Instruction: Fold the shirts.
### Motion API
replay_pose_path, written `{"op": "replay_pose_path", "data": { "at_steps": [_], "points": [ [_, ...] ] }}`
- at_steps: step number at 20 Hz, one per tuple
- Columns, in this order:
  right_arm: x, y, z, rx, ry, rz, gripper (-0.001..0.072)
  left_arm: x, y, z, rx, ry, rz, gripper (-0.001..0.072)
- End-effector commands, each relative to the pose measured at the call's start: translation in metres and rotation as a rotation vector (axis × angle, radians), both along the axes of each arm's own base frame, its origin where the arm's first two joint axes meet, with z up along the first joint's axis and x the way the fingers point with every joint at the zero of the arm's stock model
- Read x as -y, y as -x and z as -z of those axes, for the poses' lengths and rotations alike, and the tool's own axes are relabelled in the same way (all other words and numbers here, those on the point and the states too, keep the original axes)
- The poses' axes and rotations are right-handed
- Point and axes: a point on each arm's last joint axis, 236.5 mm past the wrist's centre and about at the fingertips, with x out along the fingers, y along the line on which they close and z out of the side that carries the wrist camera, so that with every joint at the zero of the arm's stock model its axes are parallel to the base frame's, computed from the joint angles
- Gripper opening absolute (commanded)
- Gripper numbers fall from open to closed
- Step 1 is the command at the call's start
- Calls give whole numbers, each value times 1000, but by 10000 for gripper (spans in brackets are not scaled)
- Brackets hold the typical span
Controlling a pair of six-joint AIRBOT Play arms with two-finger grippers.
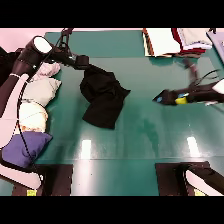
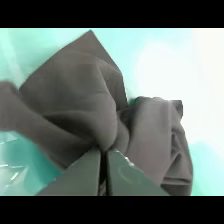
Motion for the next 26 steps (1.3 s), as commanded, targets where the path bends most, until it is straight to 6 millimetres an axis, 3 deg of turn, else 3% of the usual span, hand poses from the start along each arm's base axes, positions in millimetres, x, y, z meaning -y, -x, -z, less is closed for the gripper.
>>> {"op": "replay_pose_path", "data": {
  "at_steps": [1,5,8,13,14,15,16,17,19,22,24,26],
  "points": [
    [-48,8,69,-148,-84,29,385,-9,6,1,-9,-50,12,26],
    [-113,0,107,-156,-72,-20,386,-10,8,2,-14,-58,16,26],
    [-153,-5,122,-154,-54,-91,385,-10,7,2,-14,-58,16,26],
    [-190,-19,140,-192,-55,-122,367,-10,7,2,-14,-58,16,26],
    [-193,-20,141,-201,-56,-133,269,-10,8,2,-14,-58,16,26],
    [-194,-22,140,-196,-56,-133,108,-10,8,1,-13,-58,15,26],
    [-193,-25,137,-182,-57,-132,19,-10,8,-2,-5,-56,14,26],
    [-192,-29,129,-157,-59,-128,18,-11,8,-9,12,-55,10,26],
    [-181,-42,98,-65,-53,-128,18,-20,9,-42,89,-48,-14,26],
    [-138,-59,10,123,-60,-110,17,-57,25,-133,279,-20,-95,26],
    [-99,-54,-57,239,-72,-80,17,-80,59,-205,440,-26,-120,26],
    [-56,-42,-123,388,-75,-18,17,-90,108,-271,601,-25,-129,26]
  ]
}}
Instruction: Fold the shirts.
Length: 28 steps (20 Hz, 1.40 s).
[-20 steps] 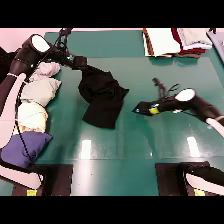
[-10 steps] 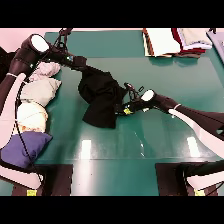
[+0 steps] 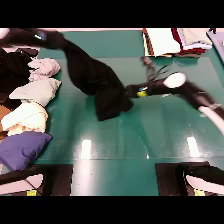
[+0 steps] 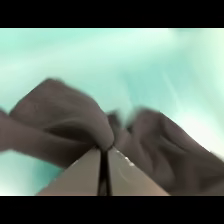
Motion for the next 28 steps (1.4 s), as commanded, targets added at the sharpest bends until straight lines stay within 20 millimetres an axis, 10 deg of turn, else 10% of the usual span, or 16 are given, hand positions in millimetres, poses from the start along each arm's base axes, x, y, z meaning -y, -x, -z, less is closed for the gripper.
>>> {"op": "replay_pose_path", "data": {
  "at_steps": [1,7,11,14,20,22,25,26,27,28],
  "points": [
    [70,27,-106,238,-3,94,17,-21,82,-110,273,1,-25,25],
    [142,90,-229,524,39,240,16,-20,212,-196,521,50,14,25],
    [159,90,-257,530,87,258,16,-12,221,-189,490,62,55,25],
    [159,60,-238,423,82,242,16,-8,167,-125,306,52,53,25],
    [167,-15,-67,5,305,218,17,-5,52,123,-238,-13,39,25],
    [162,-36,-32,-60,310,207,17,-9,19,178,-304,-25,5,25],
    [162,-66,-20,-66,308,216,18,-18,-15,204,-310,3,-73,28],
    [164,-75,-23,-59,307,220,39,-25,-20,202,-300,17,-102,132],
    [168,-83,-29,-47,304,231,258,-32,-23,196,-301,35,-127,428],
    [172,-88,-37,-41,287,238,376,-43,-23,189,-324,55,-147,567]
  ]
}}
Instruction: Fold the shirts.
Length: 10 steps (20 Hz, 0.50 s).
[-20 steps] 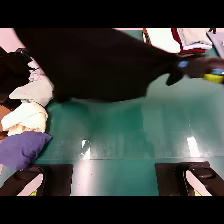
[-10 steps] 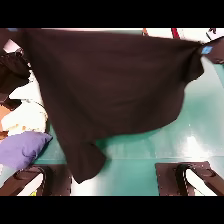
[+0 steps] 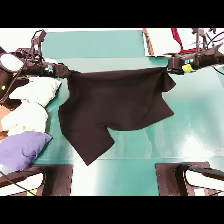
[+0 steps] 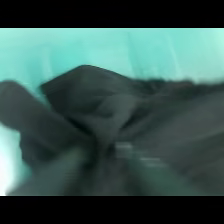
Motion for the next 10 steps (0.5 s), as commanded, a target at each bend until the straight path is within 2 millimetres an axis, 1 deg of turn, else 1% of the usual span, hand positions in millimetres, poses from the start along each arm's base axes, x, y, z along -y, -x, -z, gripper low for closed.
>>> {"op": "replay_pose_path", "data": {
  "at_steps": [1,3,5,7,8,10],
  "points": [
    [6,-19,-7,-7,-29,9,376,-31,-8,5,-75,35,-78,567],
    [9,-3,-14,-38,-39,-7,376,-57,21,8,-189,32,-69,566],
    [7,17,-14,-50,-31,-23,375,-79,57,28,-305,9,-88,566],
    [3,42,-9,-63,-30,-34,375,-95,100,62,-409,-48,-147,566],
    [0,52,-6,-64,-30,-37,375,-99,126,81,-465,-68,-172,566],
    [-5,66,-3,-45,-33,-33,375,-90,174,117,-564,-50,-186,567]
  ]
}}
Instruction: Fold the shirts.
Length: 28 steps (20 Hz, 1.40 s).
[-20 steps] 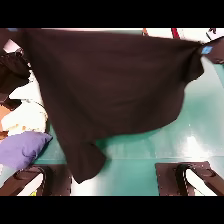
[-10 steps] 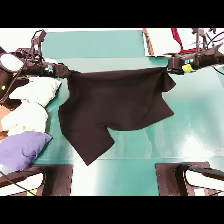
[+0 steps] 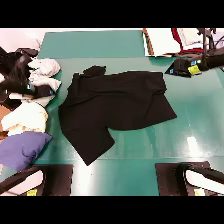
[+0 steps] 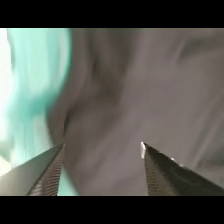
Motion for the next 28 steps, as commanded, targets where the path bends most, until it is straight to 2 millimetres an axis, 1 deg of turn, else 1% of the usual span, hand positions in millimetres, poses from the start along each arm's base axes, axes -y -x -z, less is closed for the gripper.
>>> {"op": "replay_pose_path", "data": {
  "at_steps": [1,3,4,6,11,14,15,16,18,19,20,21,22,23,24,26,27,28],
  "points": [
    [-6,24,6,21,-7,4,376,-2,87,61,-206,-5,-60,567],
    [-6,32,9,28,-15,13,375,9,117,88,-262,31,-78,567],
    [-6,35,11,25,-15,13,375,14,125,97,-279,53,-87,567],
    [-7,38,11,23,-15,12,375,24,133,111,-300,103,-110,566],
    [-7,38,12,24,-16,13,375,35,138,129,-304,169,-166,567],
    [-7,37,11,25,-16,13,375,45,122,124,-235,235,-193,564],
    [-7,38,11,24,-17,13,376,45,117,123,-218,246,-203,473],
    [-7,38,12,24,-16,13,375,45,112,121,-203,254,-217,426],
    [-7,39,13,18,-16,11,375,44,110,121,-193,255,-225,410],
    [-6,40,14,12,-14,10,375,45,110,120,-194,257,-223,171],
    [-4,42,15,2,-12,9,375,45,109,119,-189,258,-217,26],
    [1,45,18,-11,-3,2,375,46,106,114,-176,255,-201,26],
    [8,49,21,-31,5,6,375,46,101,106,-161,251,-177,24],
    [18,54,27,-59,7,24,375,45,96,97,-146,240,-156,24],
    [34,62,41,-103,10,62,375,43,90,86,-125,224,-130,24],
    [75,86,83,-217,39,172,376,40,78,64,-72,201,-90,25],
    [95,102,108,-283,42,236,382,39,71,54,-49,198,-82,25],
    [108,116,130,-339,20,295,460,39,66,47,-30,197,-79,25]
  ]
}}
